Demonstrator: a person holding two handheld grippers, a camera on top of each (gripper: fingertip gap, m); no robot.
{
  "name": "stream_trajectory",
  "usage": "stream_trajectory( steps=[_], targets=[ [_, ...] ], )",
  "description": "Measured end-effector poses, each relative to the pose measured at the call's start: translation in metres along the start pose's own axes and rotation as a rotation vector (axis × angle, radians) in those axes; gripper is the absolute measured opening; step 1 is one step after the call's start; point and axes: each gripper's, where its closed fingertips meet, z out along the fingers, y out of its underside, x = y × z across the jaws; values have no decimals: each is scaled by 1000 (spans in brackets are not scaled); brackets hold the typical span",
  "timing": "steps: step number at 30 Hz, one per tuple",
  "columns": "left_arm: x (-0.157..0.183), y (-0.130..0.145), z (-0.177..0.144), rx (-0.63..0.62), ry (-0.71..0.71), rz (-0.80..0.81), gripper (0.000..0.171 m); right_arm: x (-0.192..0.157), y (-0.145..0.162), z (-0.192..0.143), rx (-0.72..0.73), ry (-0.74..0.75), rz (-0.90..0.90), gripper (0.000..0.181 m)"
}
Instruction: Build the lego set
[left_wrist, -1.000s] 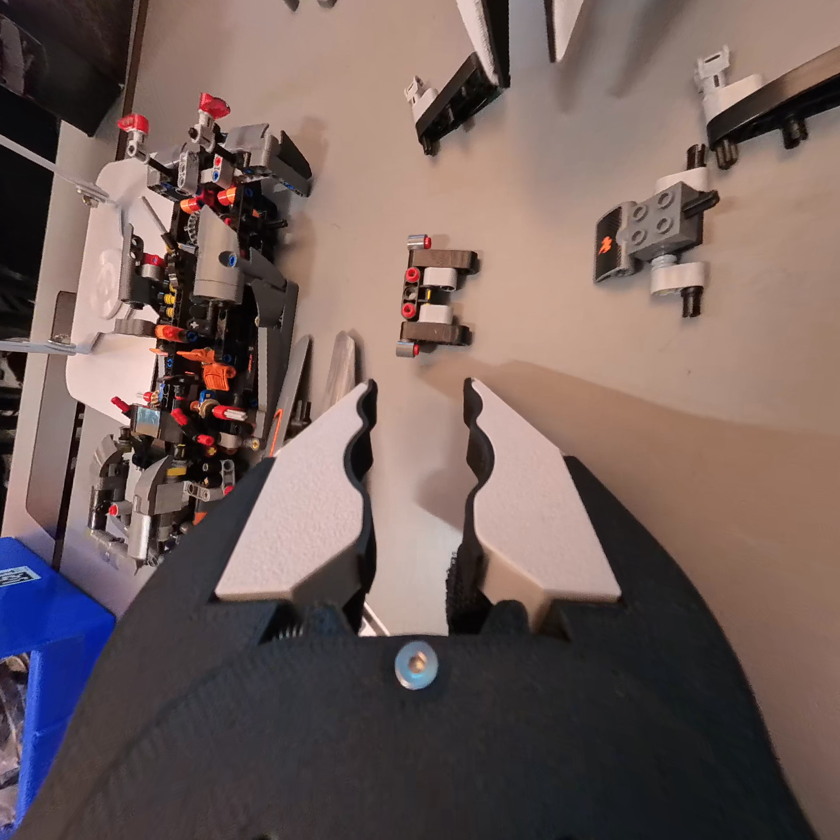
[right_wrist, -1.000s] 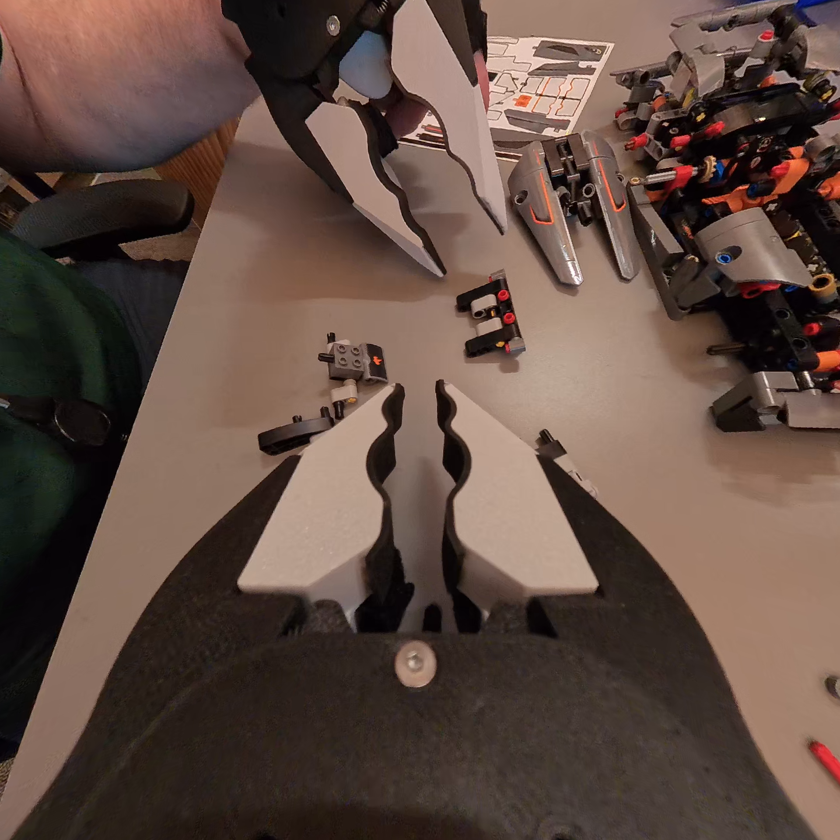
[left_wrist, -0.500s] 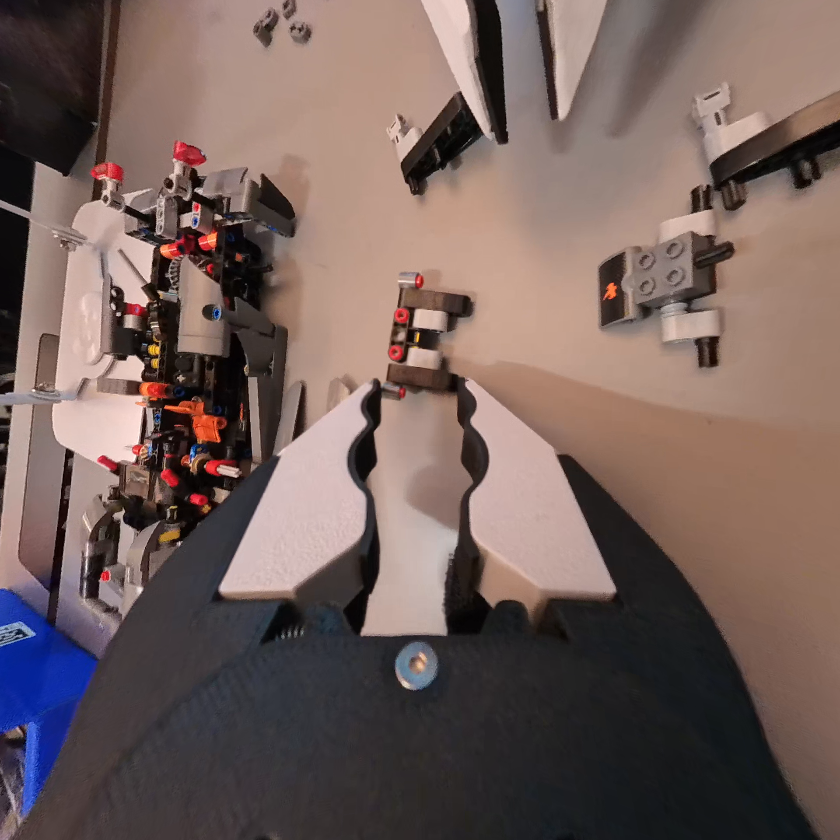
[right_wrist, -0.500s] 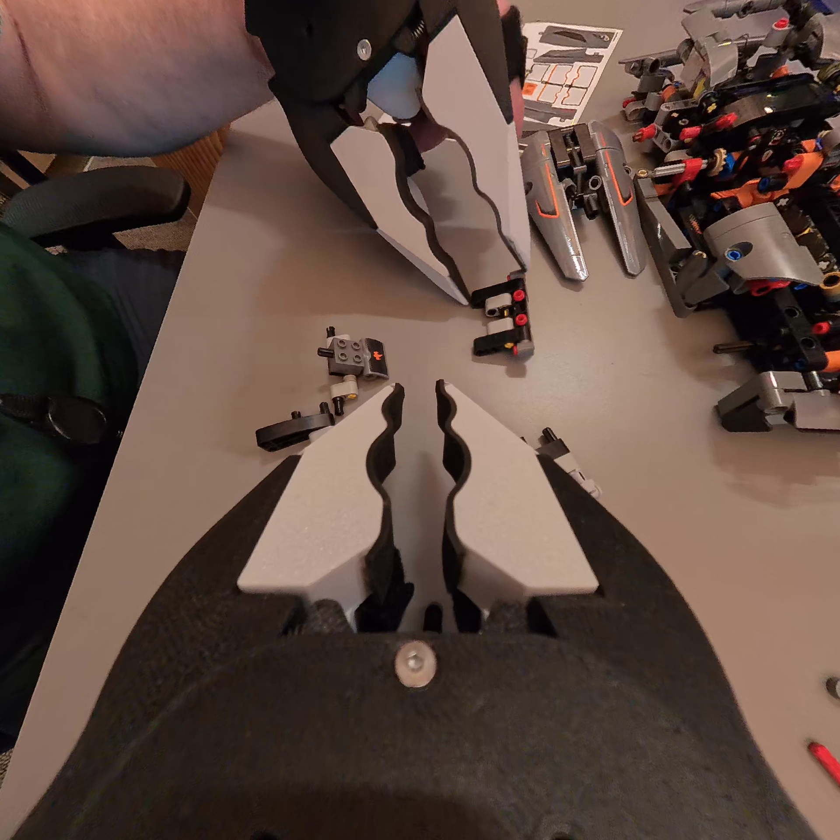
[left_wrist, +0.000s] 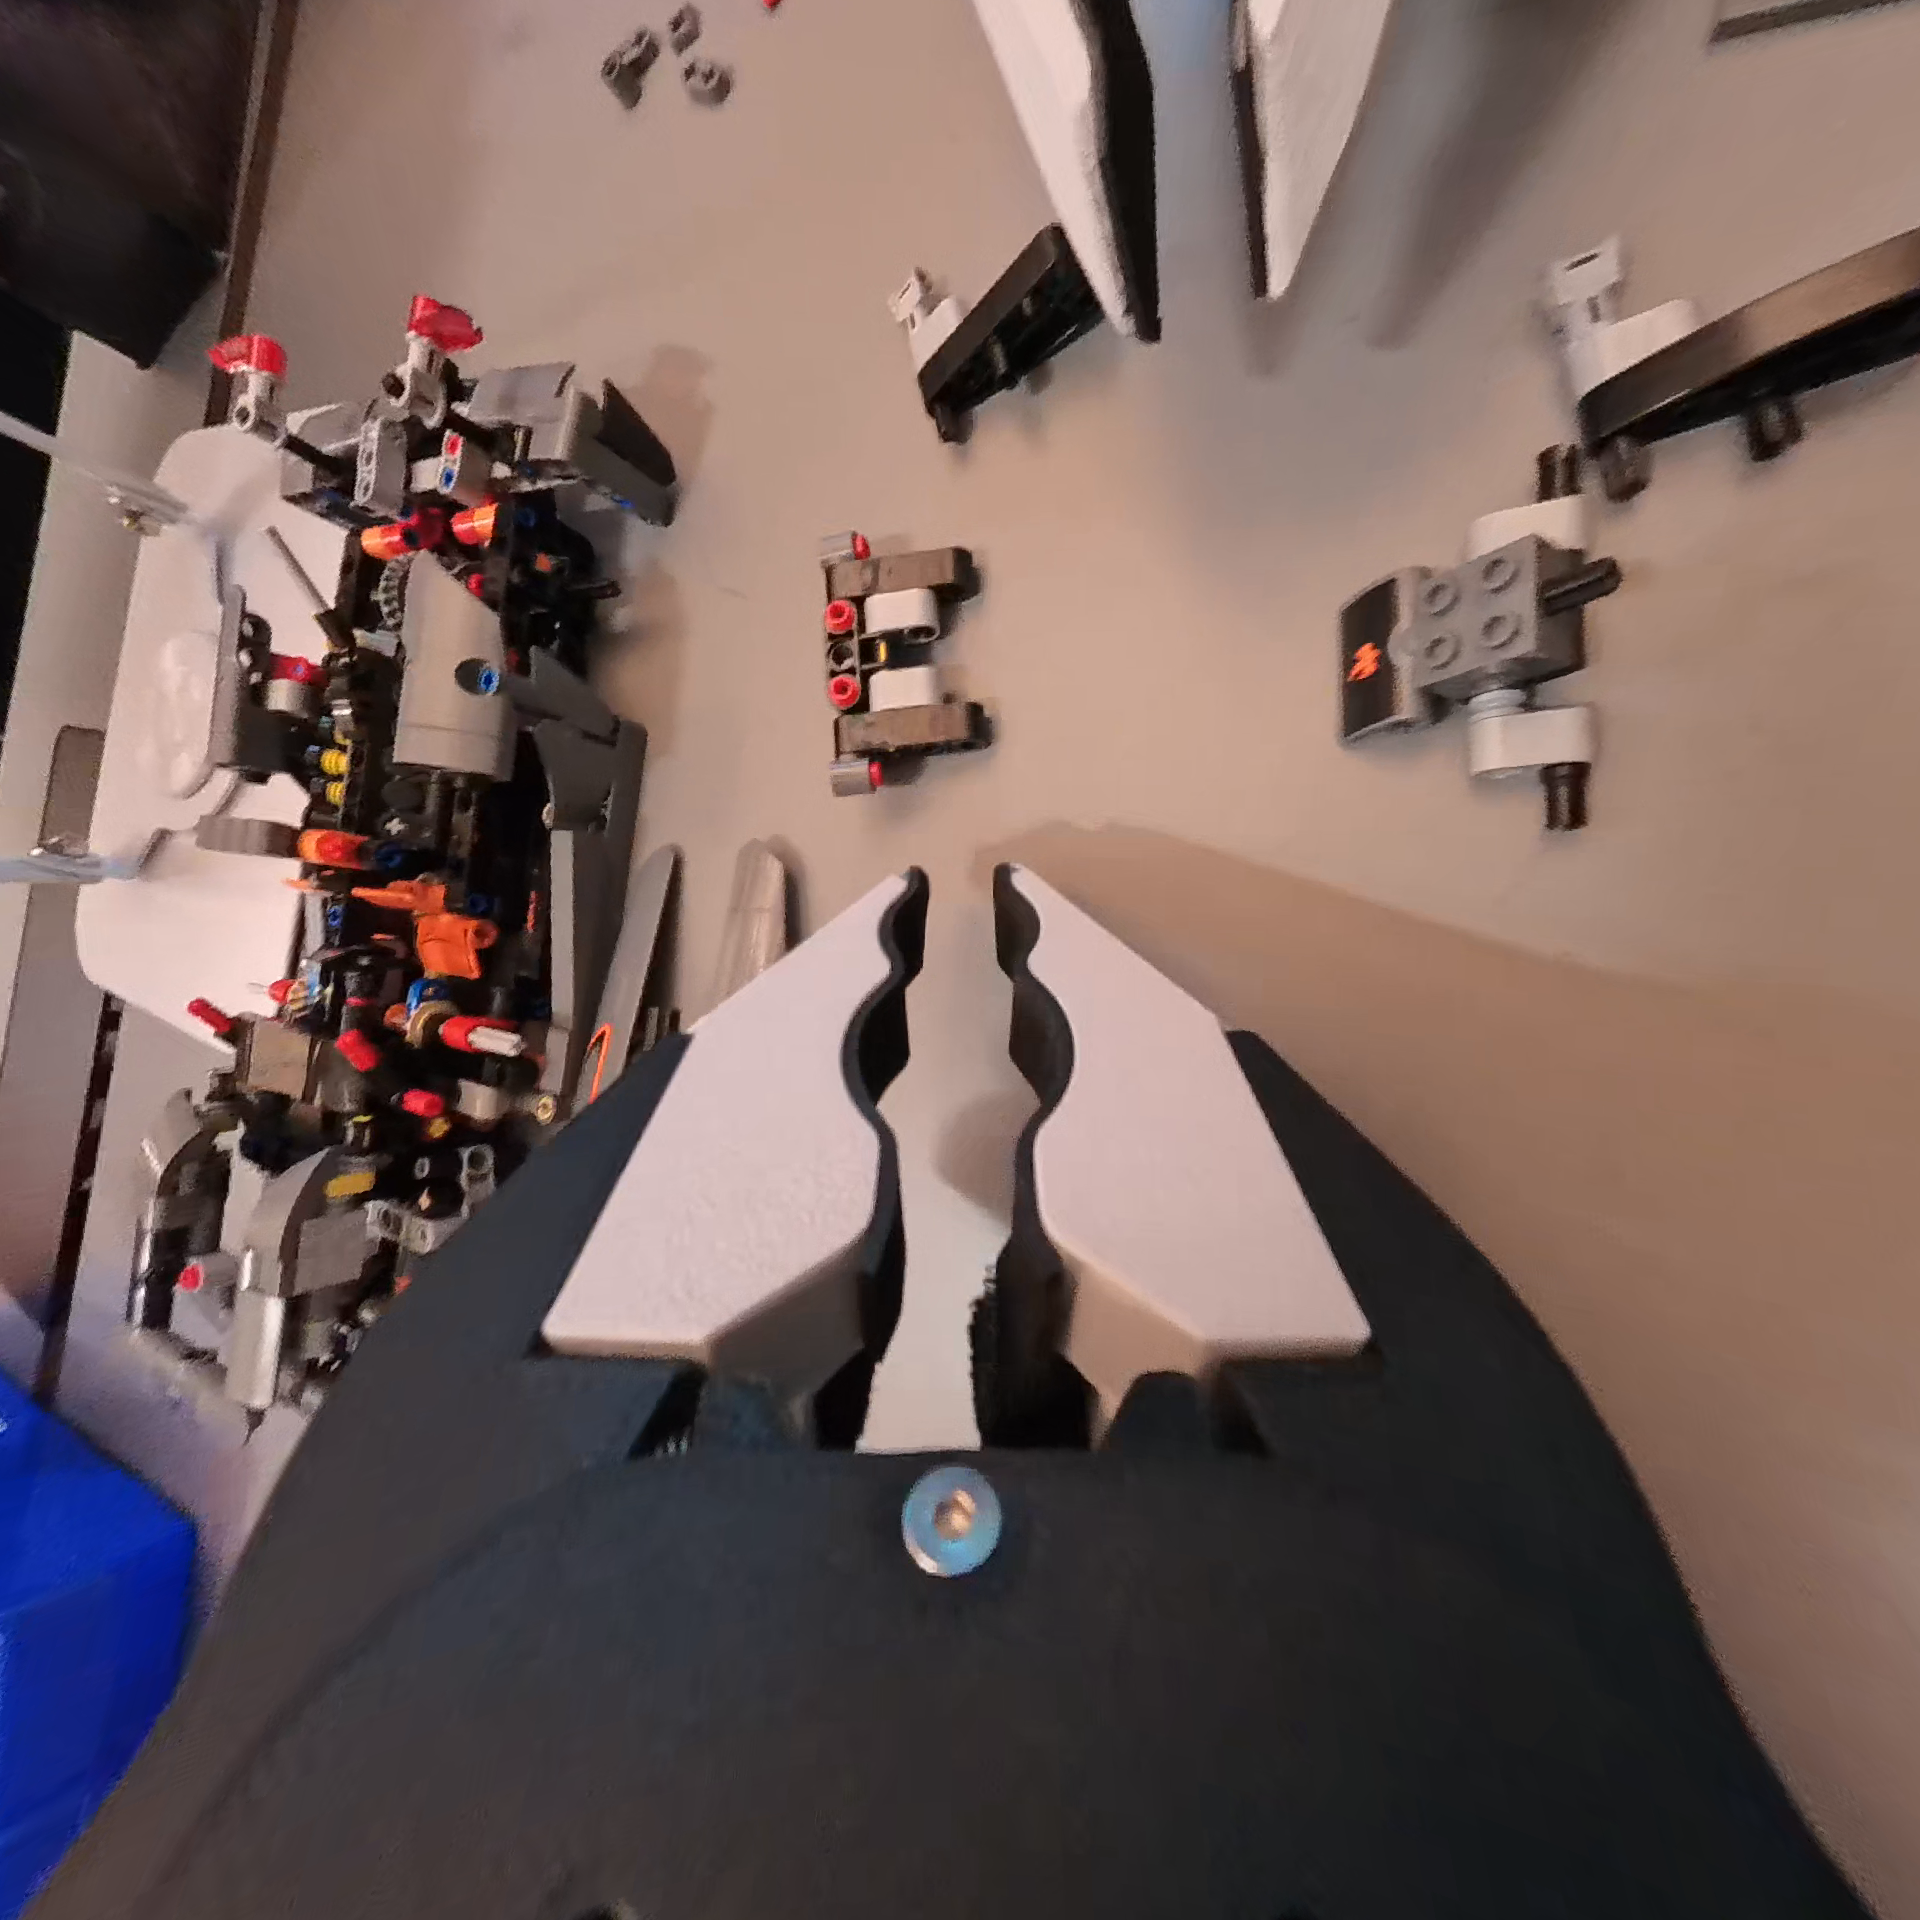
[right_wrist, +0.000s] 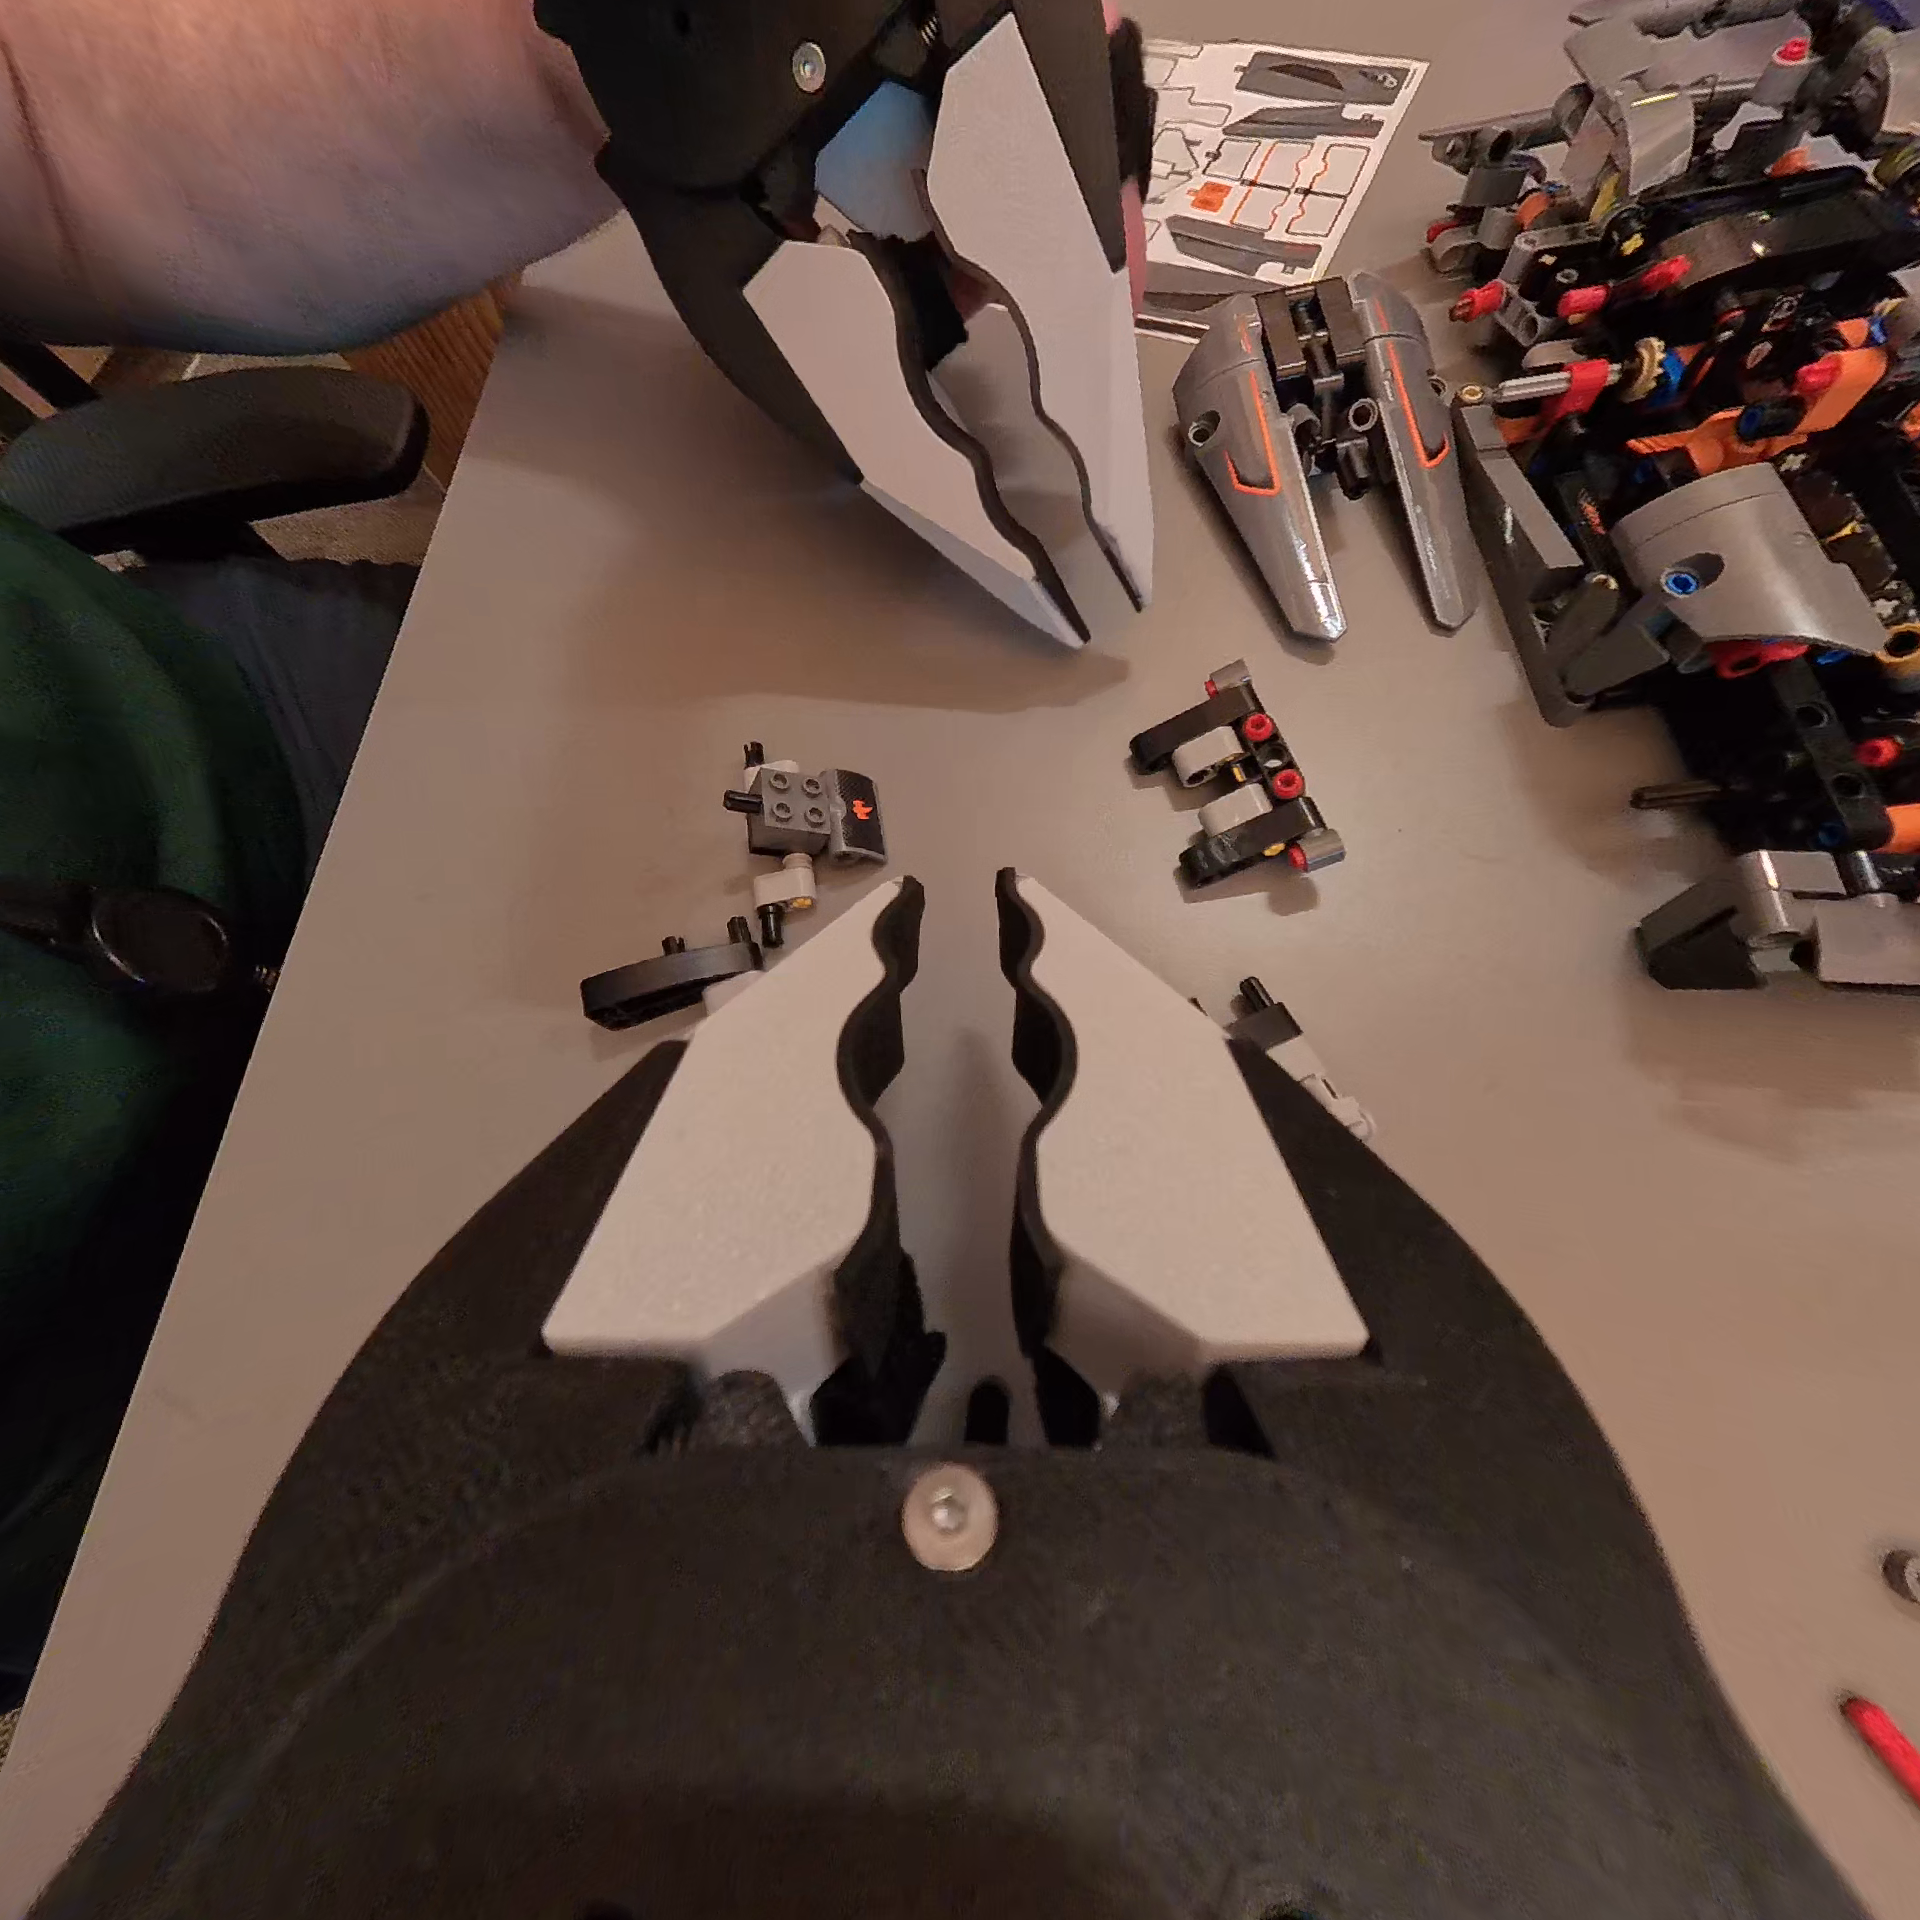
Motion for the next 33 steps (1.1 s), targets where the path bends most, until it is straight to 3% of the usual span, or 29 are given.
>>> stream_trajectory(
  steps=[12, 23, 28, 33],
  targets=[
    [-20, -3, 3, -11, -67, -3, 35, 4, -4, -7, 26, 18, 2, 12],
    [-13, -6, 10, -9, 9, -9, 41, 7, -7, -12, 45, 32, 6, 12],
    [-11, -14, 18, -4, 29, 2, 42, 9, -7, -13, 45, 44, 9, 12],
    [-14, -15, 25, -37, 8, 7, 26, 24, -5, -25, 55, 107, 47, 12]
  ],
)
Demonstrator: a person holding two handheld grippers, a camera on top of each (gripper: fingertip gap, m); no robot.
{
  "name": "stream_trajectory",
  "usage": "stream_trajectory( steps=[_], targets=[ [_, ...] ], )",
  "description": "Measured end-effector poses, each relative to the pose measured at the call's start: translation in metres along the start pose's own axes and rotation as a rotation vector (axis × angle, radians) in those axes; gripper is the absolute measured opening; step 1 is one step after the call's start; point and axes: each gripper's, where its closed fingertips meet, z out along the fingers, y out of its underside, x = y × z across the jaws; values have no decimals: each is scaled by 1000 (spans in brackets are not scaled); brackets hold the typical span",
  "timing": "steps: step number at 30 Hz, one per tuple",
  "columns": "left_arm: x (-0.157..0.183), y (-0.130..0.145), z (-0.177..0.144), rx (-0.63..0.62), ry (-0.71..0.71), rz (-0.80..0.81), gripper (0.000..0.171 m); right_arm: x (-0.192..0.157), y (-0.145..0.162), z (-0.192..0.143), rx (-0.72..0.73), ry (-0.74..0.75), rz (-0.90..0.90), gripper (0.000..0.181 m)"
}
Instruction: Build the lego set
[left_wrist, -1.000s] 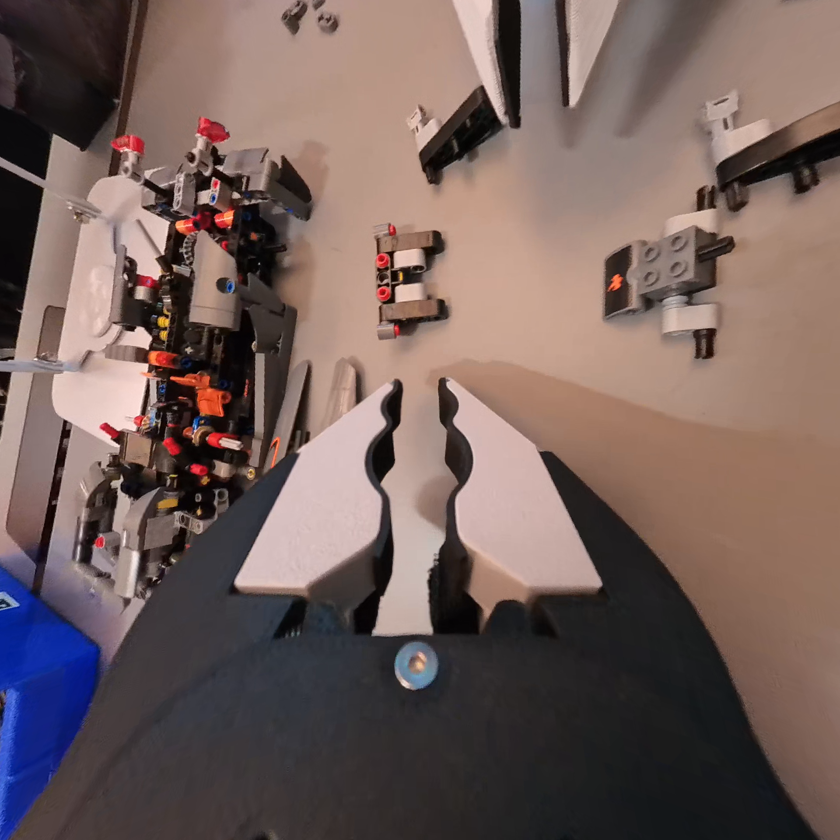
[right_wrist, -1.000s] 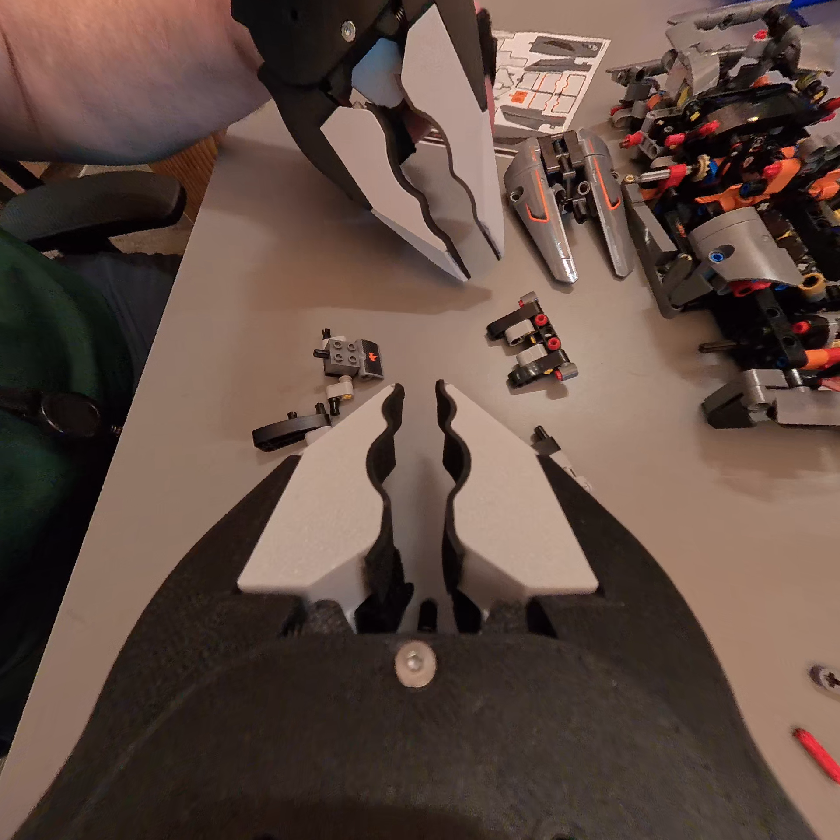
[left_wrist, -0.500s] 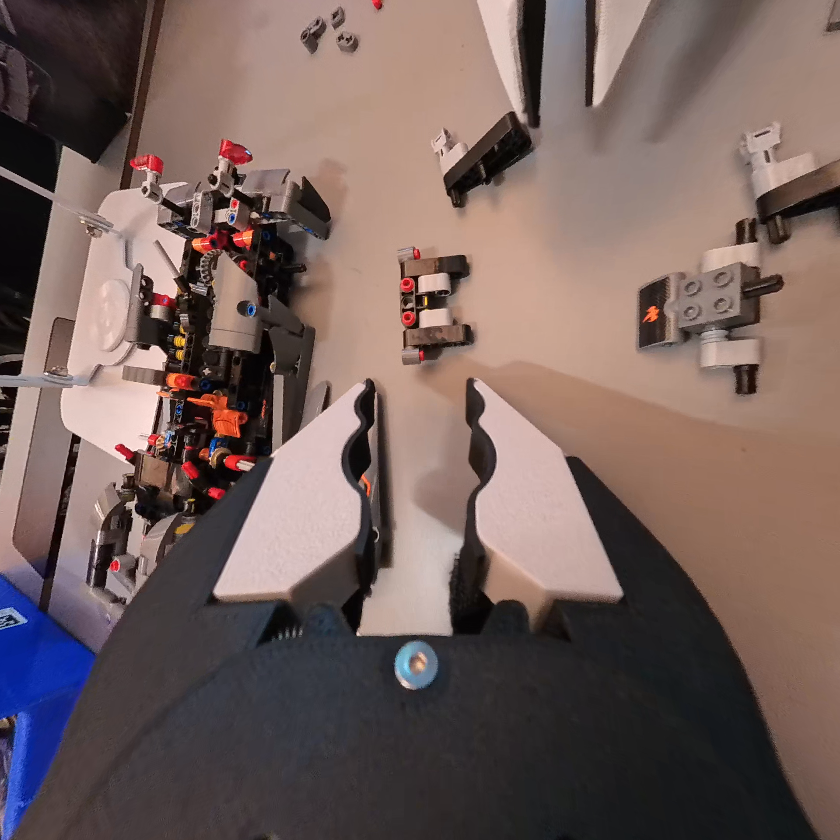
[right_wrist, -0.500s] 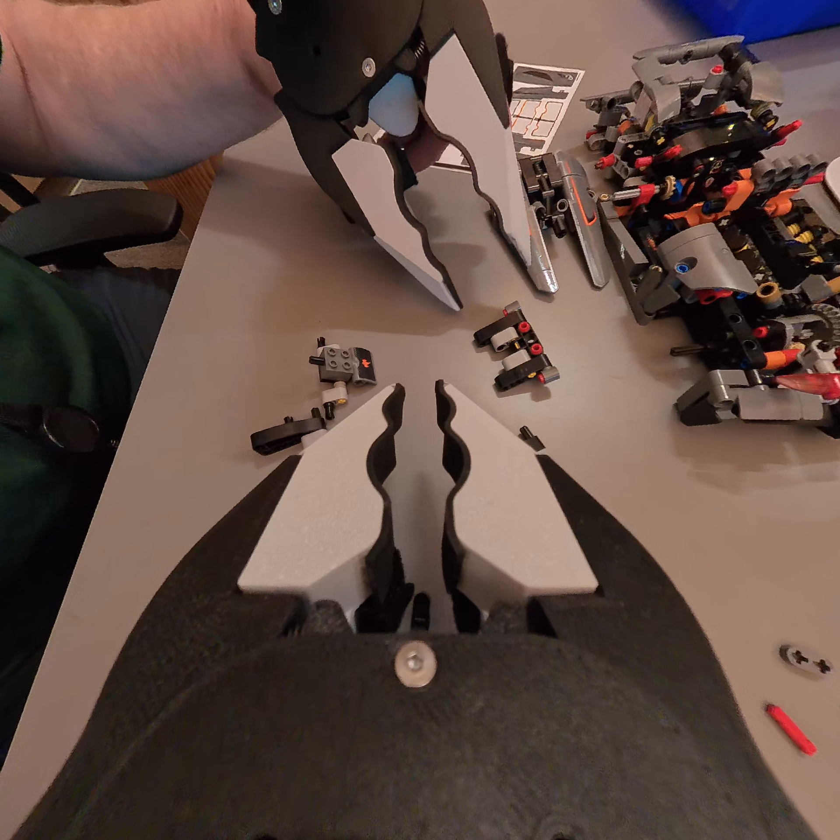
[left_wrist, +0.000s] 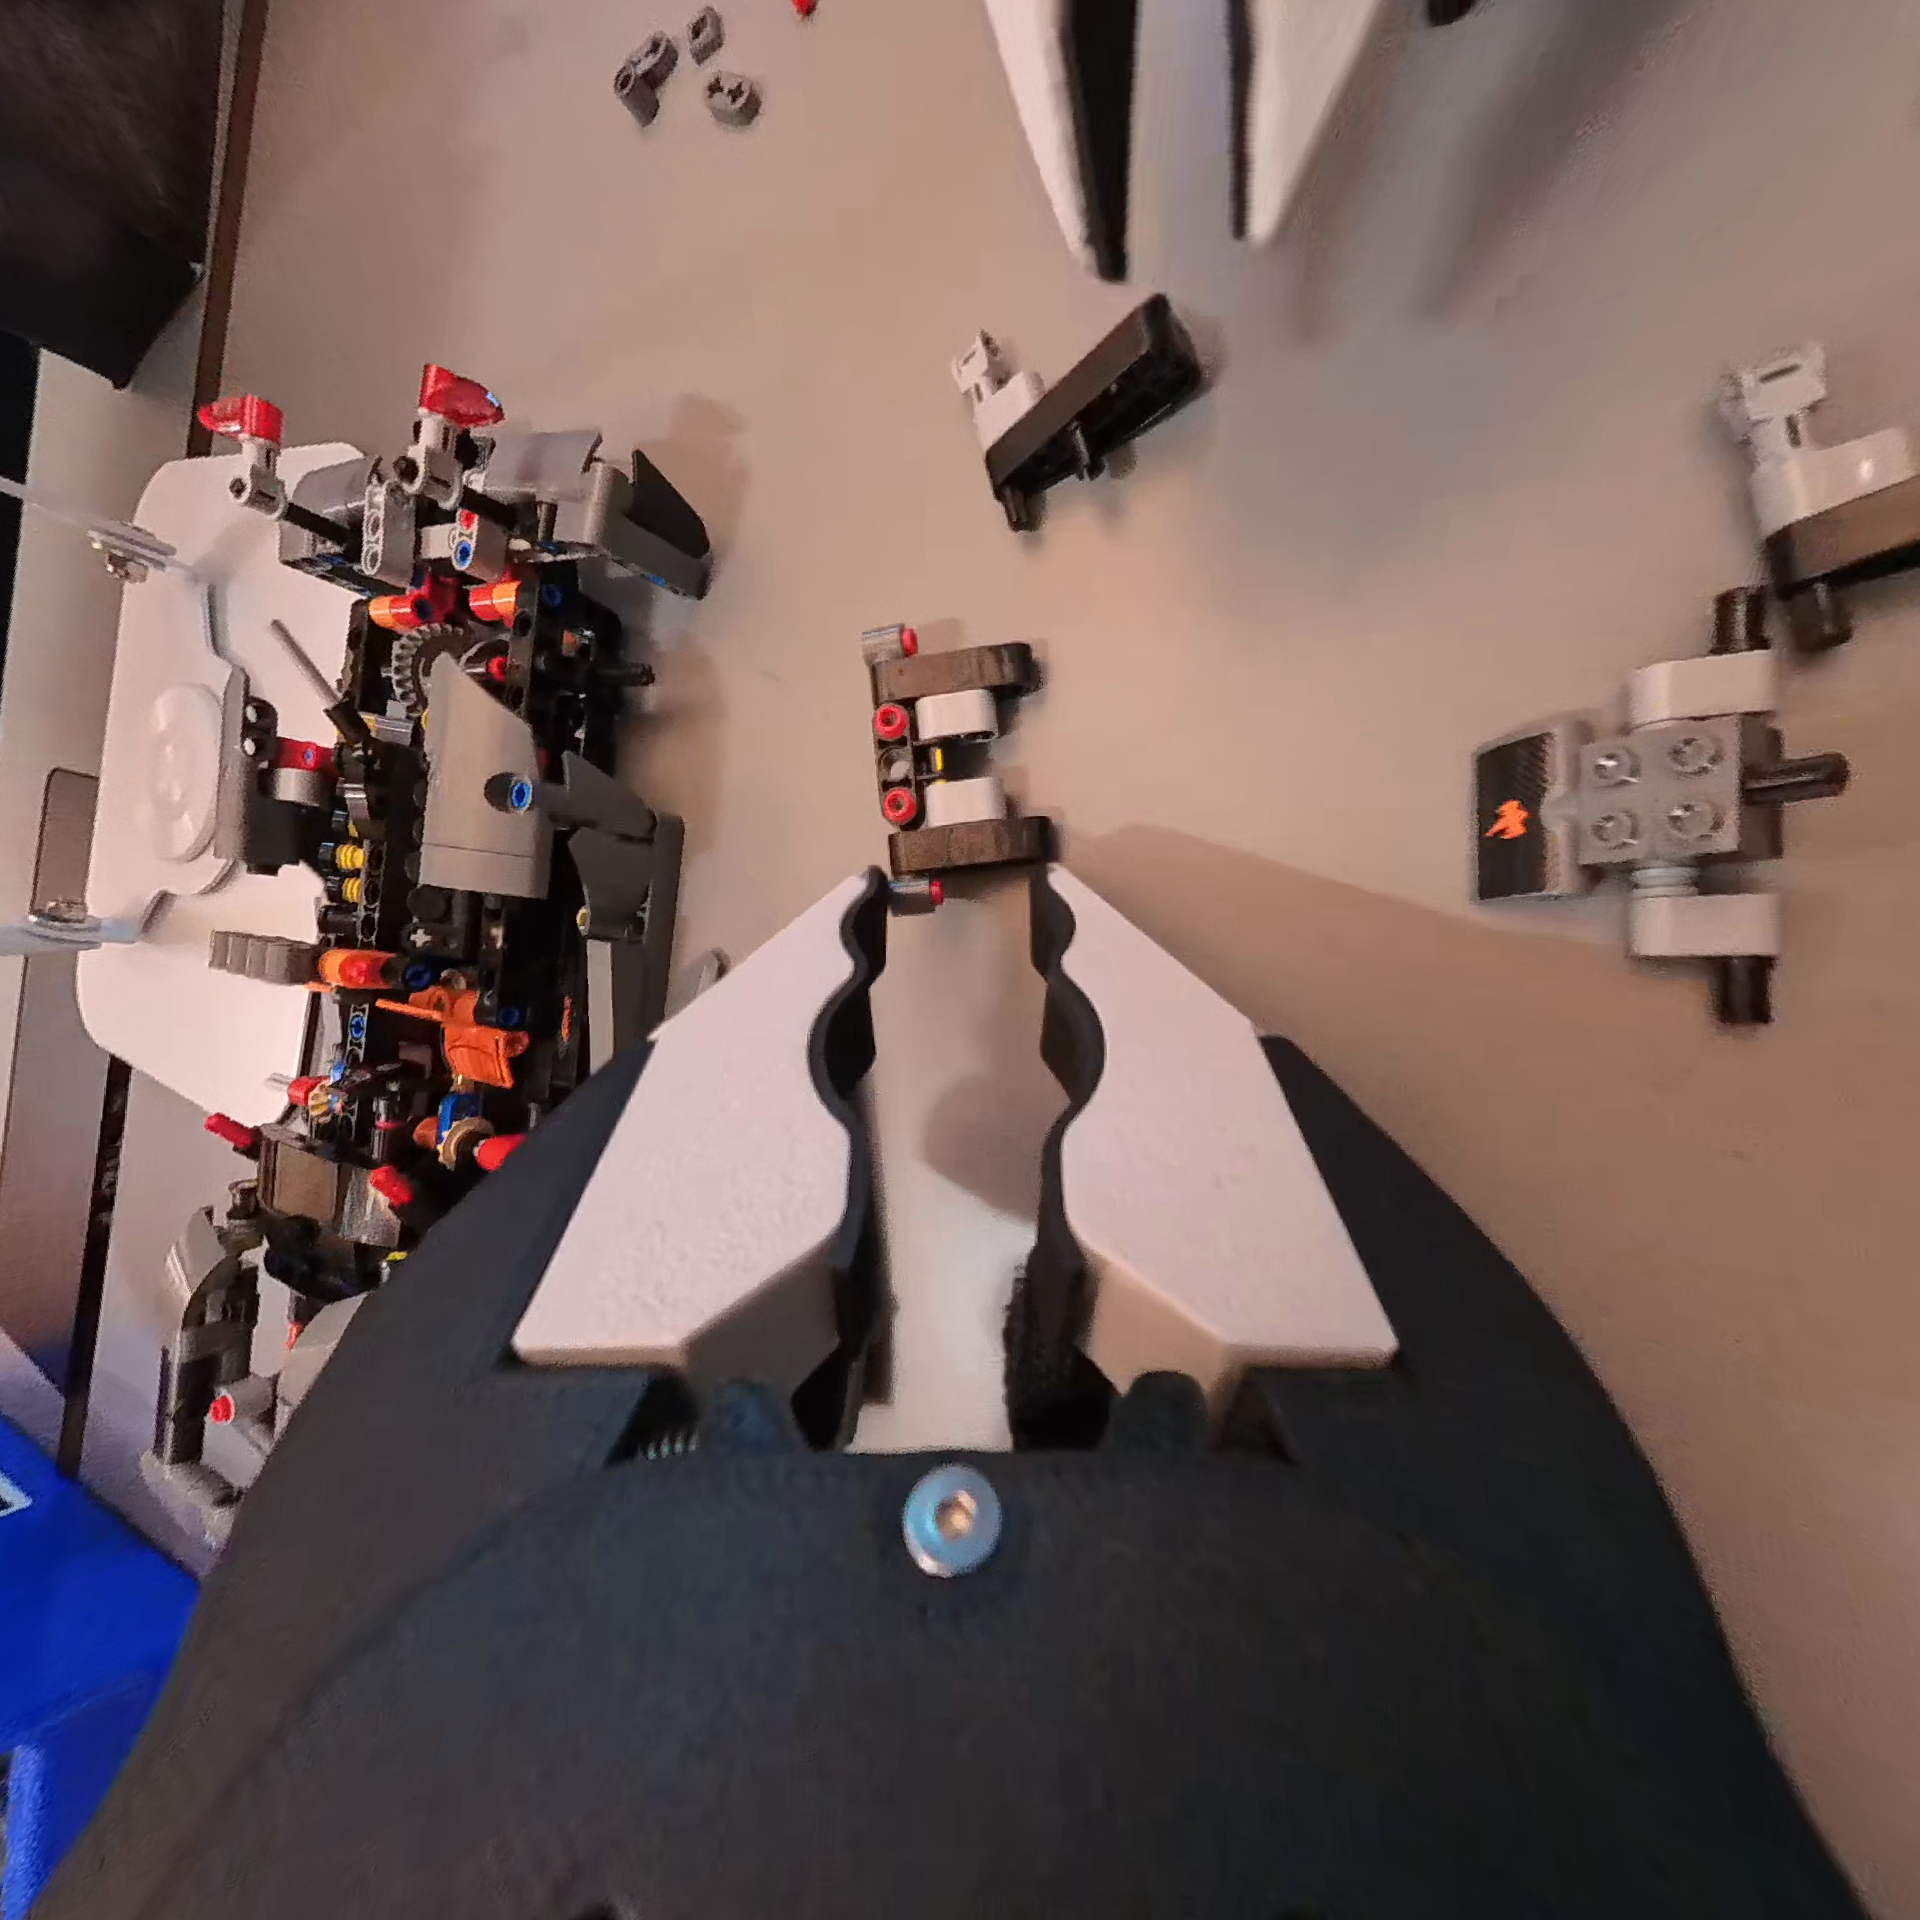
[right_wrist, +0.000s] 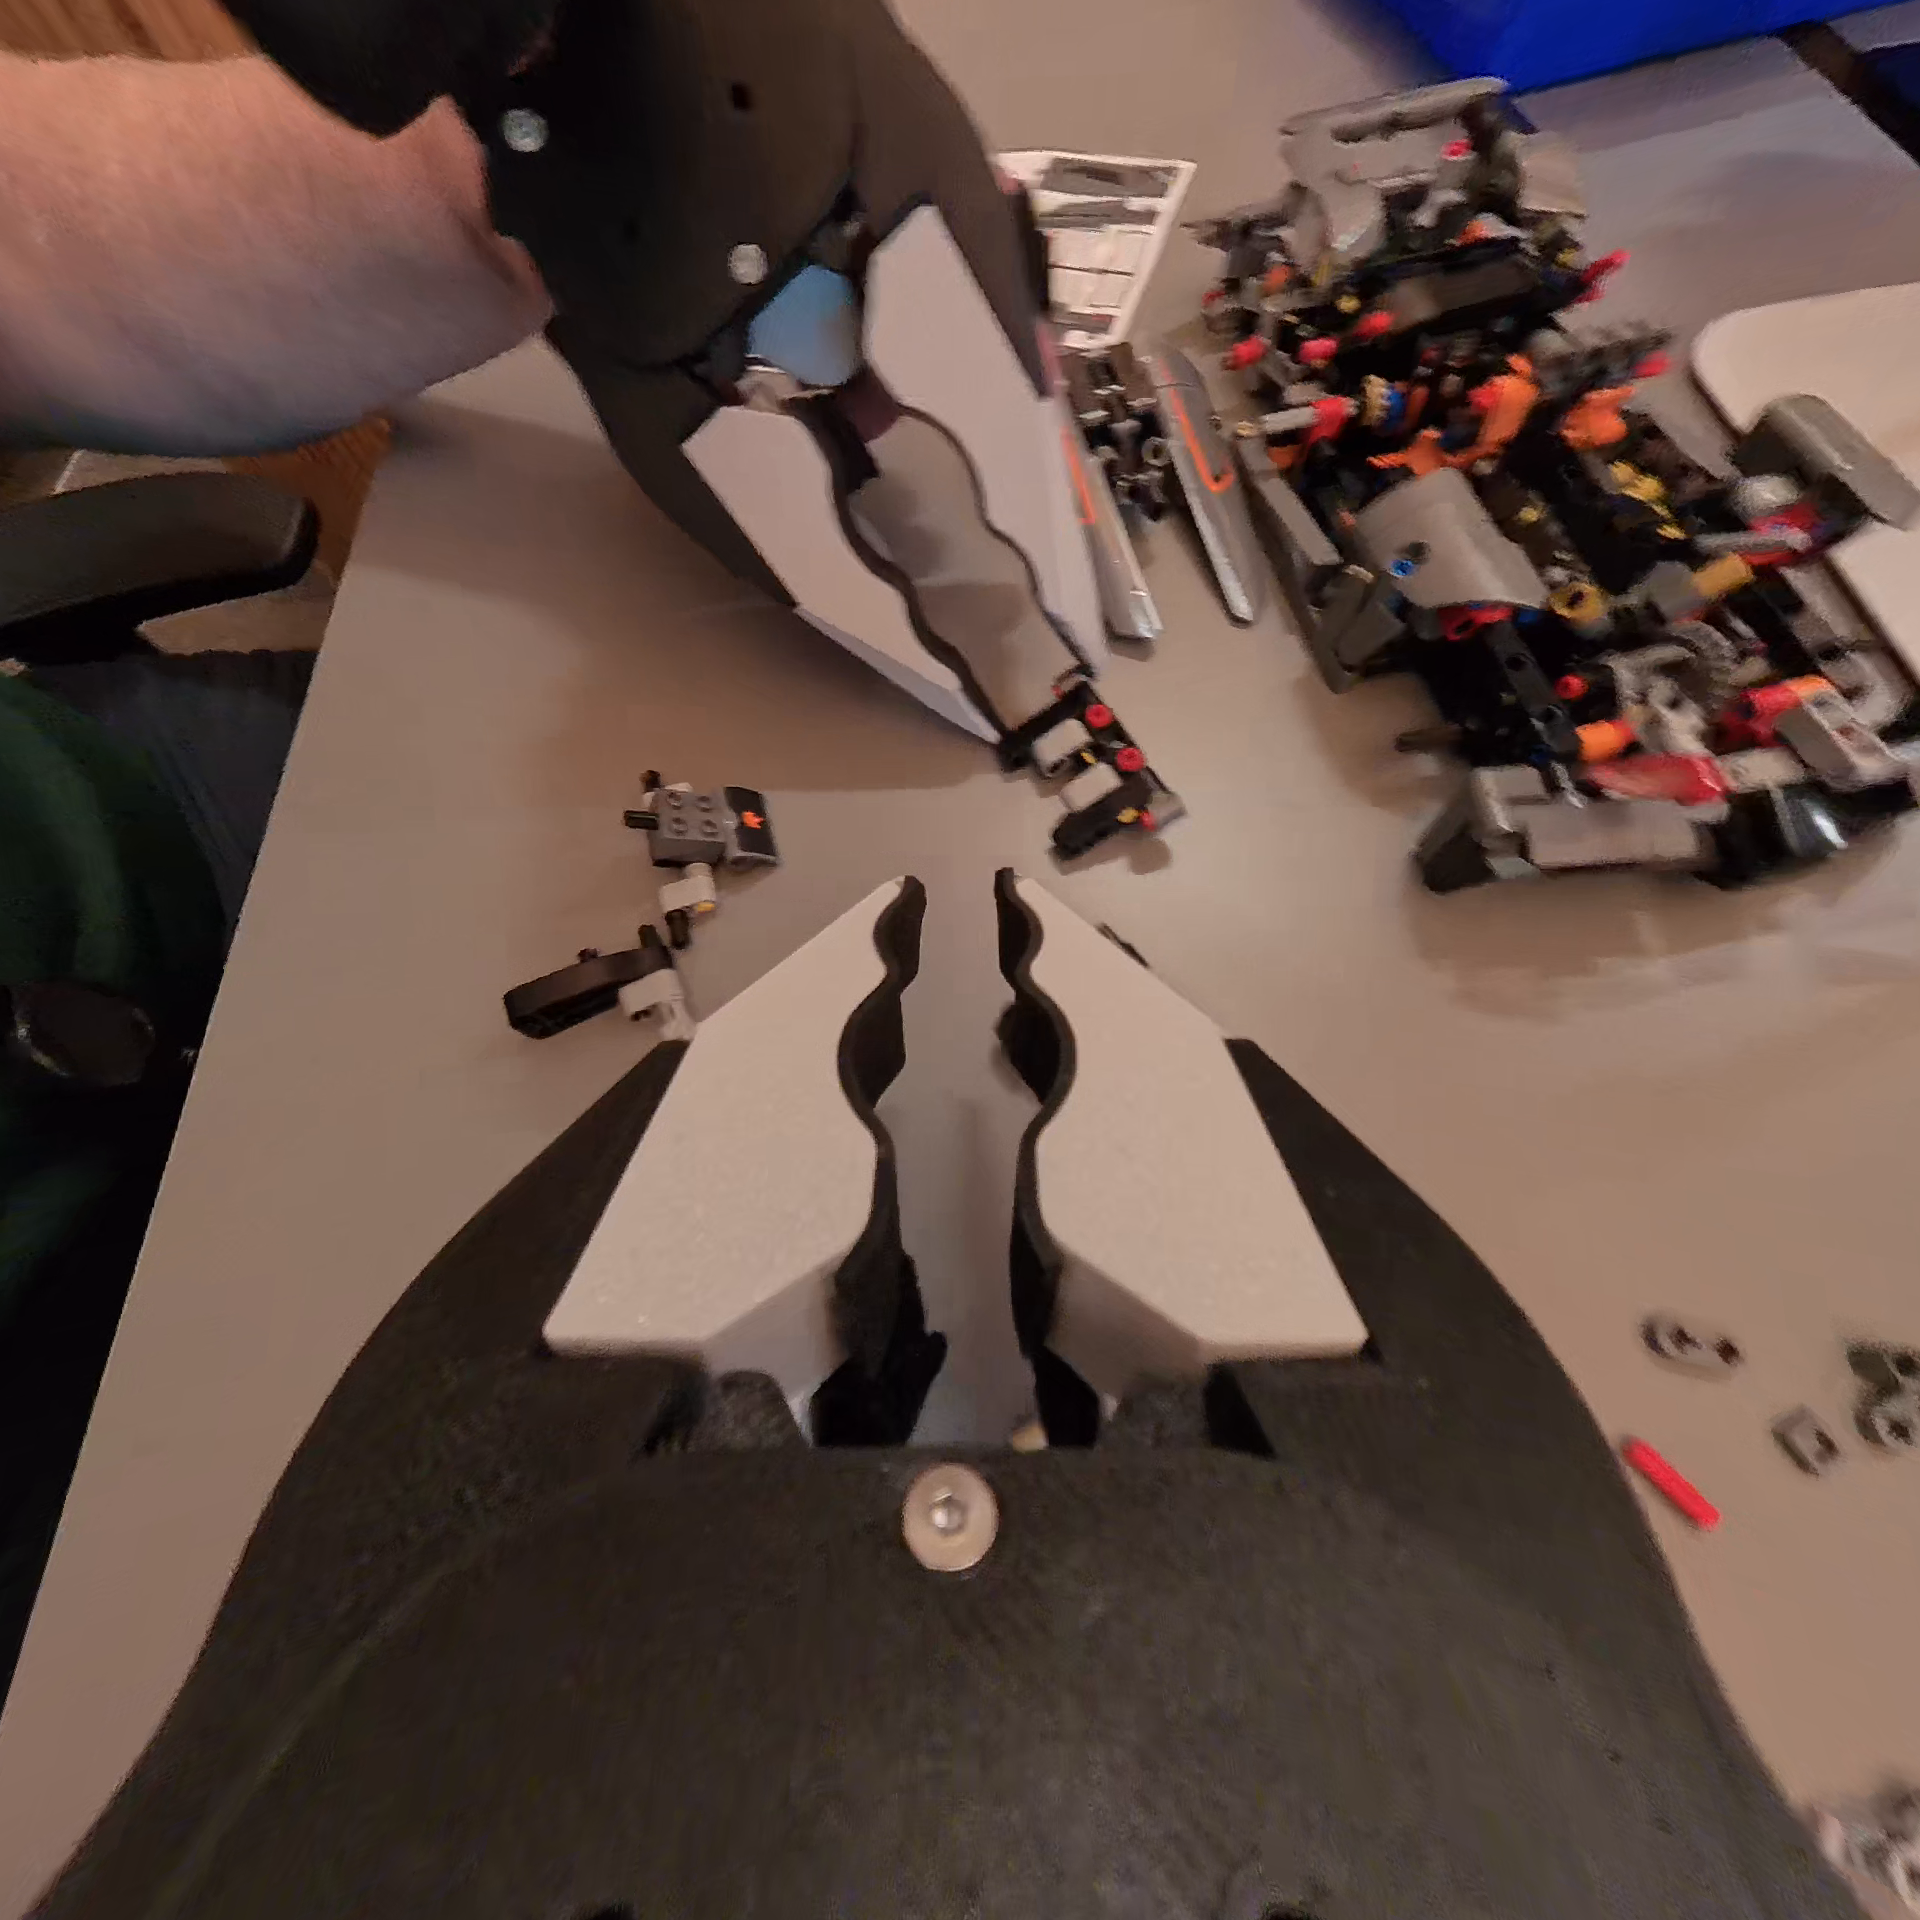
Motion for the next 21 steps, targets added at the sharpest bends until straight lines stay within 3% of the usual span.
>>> stream_trajectory(
  steps=[5, 8, 17, 21],
  targets=[
    [13, -2, -7, -17, 7, -3, 26, 33, 1, -29, 49, 113, 119, 15],
    [14, -1, -12, -19, -12, -14, 28, 33, 5, -37, 37, 101, 147, 22],
    [5, 9, -19, -25, -40, -44, 29, 12, 44, 14, -246, 74, 120, 24],
    [7, 4, -16, -8, -34, -48, 31, 18, 47, 21, -278, 132, 100, 4]
  ],
)
